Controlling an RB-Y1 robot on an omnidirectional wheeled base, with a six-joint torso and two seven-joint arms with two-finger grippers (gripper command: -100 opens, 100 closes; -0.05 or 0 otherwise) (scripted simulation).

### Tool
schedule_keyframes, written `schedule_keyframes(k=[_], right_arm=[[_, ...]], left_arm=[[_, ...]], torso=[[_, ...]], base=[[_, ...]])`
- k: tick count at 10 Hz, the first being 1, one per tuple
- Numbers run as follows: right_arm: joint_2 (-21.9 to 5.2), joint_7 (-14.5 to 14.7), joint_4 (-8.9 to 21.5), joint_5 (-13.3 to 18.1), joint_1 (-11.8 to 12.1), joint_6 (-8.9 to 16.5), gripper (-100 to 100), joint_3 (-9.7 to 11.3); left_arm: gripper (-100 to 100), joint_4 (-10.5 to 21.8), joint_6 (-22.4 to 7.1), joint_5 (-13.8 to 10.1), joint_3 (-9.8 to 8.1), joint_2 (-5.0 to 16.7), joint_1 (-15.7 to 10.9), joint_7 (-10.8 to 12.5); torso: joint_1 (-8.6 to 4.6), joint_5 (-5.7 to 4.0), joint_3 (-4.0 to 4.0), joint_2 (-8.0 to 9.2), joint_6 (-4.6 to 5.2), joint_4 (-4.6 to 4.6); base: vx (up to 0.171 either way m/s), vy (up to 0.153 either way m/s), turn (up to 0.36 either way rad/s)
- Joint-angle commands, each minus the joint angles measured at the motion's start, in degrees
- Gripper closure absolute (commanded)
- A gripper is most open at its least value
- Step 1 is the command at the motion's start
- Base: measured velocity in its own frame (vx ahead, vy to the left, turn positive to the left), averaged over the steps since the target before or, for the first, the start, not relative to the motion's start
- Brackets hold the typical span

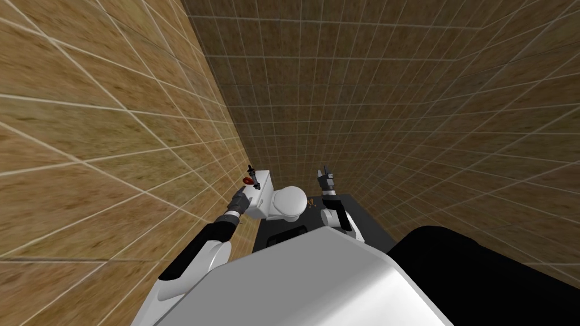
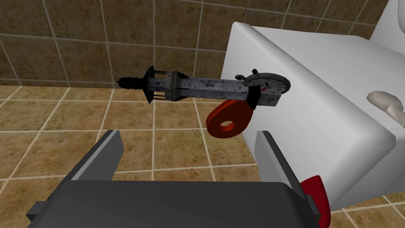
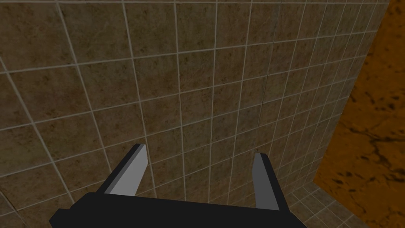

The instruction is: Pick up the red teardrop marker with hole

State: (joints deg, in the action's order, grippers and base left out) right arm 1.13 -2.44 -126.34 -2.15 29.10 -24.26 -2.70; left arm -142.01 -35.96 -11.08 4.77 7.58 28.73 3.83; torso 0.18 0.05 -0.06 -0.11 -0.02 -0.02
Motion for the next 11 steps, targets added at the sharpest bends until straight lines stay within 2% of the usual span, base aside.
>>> schedule_keyframes(k=[1, 4, 6, 7, 10, 11], right_arm=[[0.0, 0.0, 0.0, 0.0, 0.0, 0.0, 0, 0.0], [0.0, 0.0, 0.0, 0.0, 0.0, 0.0, 0, 0.0], [0.0, 0.0, 0.0, 0.0, 0.0, 0.0, 0, 0.0], [0.0, 0.0, 0.0, 0.0, 0.0, 0.0, 0, 0.0], [0.0, 0.0, 0.0, 0.0, 0.0, 0.0, 0, 0.0], [0.0, 0.0, 0.0, 0.0, 0.0, 0.0, 0, 0.0]], left_arm=[[-100, -0.1, -1.9, 0.2, 0.22, -0.2, -0.1, 0.1], [-100, -0.1, -7.4, -0.3, 1.14, 0.4, -0.4, 1.4], [-100, -0.1, -9.5, -0.3, 1.14, 0.4, -0.4, 1.4], [-100, -0.1, -11.9, -0.4, 1.63, 0.8, -0.6, 2.1], [-100, 0.0, -16.6, -0.4, 2.14, 1.2, -0.9, 2.7], [-100, 0.0, -17.0, -0.4, 2.14, 1.2, -0.9, 2.7]], torso=[[0.00, 0.00, 0.00, 0.00, 0.00, 0.00], [-0.04, -0.01, -0.01, -0.01, 0.00, 0.00], [0.01, 0.00, -0.02, -0.03, 0.00, -0.01], [-0.08, -0.01, 0.01, 0.02, 0.00, 0.00], [0.04, 0.01, -0.02, -0.04, 0.01, -0.01], [0.02, 0.01, -0.04, -0.07, 0.00, -0.01]], base=[[0.007, 0.023, 0.008], [0.028, 0.043, -0.048], [0.018, 0.038, -0.022], [0.030, 0.037, -0.050], [0.032, 0.055, -0.040], [0.025, 0.024, 0.007]])
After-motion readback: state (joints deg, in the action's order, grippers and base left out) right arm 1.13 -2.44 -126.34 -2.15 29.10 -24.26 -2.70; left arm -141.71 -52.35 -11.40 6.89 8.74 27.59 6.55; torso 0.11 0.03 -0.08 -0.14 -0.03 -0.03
